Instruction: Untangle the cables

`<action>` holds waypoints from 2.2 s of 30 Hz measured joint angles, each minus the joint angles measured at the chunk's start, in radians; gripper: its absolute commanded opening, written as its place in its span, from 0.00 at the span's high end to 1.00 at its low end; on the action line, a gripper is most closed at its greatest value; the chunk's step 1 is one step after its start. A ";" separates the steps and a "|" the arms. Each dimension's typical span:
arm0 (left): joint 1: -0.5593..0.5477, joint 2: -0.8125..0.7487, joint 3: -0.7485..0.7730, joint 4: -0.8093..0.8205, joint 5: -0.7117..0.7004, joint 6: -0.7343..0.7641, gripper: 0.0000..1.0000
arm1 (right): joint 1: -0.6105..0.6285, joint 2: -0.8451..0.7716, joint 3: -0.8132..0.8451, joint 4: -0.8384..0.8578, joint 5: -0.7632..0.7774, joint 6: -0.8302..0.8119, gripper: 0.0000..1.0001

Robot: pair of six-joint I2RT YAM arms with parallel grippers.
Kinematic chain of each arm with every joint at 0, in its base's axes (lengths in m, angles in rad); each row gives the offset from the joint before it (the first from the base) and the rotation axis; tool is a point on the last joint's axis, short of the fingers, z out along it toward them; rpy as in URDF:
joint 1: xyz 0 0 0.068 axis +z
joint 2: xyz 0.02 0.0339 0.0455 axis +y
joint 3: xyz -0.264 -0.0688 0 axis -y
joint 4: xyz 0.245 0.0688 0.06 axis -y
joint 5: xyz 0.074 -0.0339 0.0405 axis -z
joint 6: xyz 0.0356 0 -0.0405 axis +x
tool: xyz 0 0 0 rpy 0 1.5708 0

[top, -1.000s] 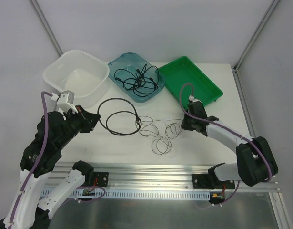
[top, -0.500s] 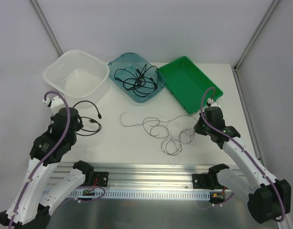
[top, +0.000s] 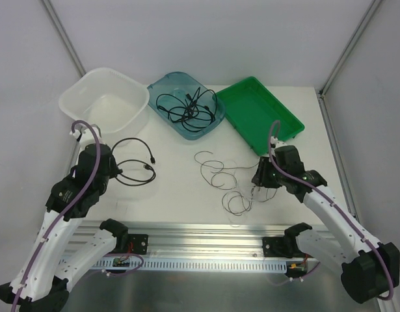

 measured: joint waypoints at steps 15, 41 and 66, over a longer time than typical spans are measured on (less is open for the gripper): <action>0.000 0.292 0.238 0.202 0.289 0.020 1.00 | 0.200 -0.052 0.097 -0.086 -0.006 -0.106 0.01; -0.024 0.320 0.066 0.388 0.670 -0.106 1.00 | 0.365 0.155 0.175 0.319 -0.027 0.221 0.22; -0.087 0.231 -0.094 0.544 0.556 -0.145 1.00 | 0.428 0.410 0.188 0.405 0.117 0.488 0.86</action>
